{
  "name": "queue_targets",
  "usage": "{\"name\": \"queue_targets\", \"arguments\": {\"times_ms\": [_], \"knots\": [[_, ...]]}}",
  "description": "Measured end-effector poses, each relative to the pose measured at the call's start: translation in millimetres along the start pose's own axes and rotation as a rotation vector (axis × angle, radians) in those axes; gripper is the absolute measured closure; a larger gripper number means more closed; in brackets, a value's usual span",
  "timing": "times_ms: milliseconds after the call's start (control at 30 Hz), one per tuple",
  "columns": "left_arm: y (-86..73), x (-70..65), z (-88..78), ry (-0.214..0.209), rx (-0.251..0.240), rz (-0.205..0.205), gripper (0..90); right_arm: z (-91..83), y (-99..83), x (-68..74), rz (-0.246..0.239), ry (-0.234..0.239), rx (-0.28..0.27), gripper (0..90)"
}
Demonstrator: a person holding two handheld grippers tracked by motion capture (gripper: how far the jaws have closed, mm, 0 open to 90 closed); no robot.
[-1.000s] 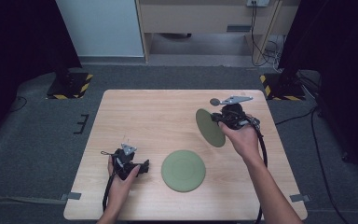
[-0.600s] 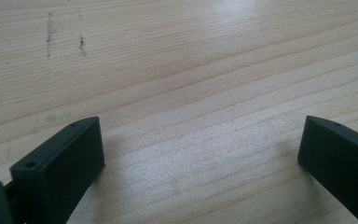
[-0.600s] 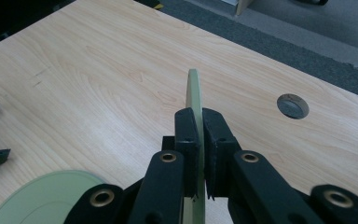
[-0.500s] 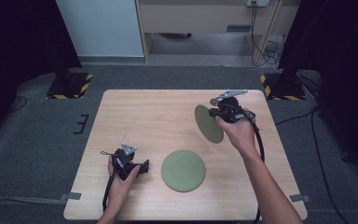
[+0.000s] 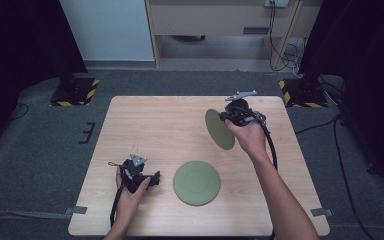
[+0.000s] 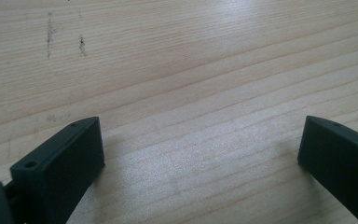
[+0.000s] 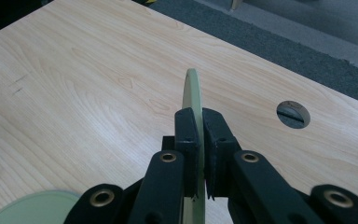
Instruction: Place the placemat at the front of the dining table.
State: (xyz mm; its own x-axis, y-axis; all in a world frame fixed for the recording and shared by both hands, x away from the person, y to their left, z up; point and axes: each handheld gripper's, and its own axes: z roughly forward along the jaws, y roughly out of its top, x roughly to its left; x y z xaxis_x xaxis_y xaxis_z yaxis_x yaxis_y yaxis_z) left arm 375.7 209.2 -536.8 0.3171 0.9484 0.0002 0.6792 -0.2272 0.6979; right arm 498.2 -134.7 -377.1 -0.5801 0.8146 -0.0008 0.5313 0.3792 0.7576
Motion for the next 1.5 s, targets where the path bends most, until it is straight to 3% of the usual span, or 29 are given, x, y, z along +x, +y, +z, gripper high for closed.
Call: {"name": "queue_targets", "arguments": {"times_ms": [433,1133,1500], "knots": [[0.1,-0.2,0.1,0.001,-0.001,-0.002,0.0,21.5,13.0,2.0,-0.004,-0.006,0.013,86.1],[0.1,-0.1,0.1,0.001,0.0,-0.001,0.0,37.5,27.4,7.0,-0.007,-0.026,0.018,86.1],[-0.2,-0.2,-0.1,0.001,0.0,0.0,0.0,52.1,39.7,24.6,-0.011,-0.03,0.0,86.1]]}}
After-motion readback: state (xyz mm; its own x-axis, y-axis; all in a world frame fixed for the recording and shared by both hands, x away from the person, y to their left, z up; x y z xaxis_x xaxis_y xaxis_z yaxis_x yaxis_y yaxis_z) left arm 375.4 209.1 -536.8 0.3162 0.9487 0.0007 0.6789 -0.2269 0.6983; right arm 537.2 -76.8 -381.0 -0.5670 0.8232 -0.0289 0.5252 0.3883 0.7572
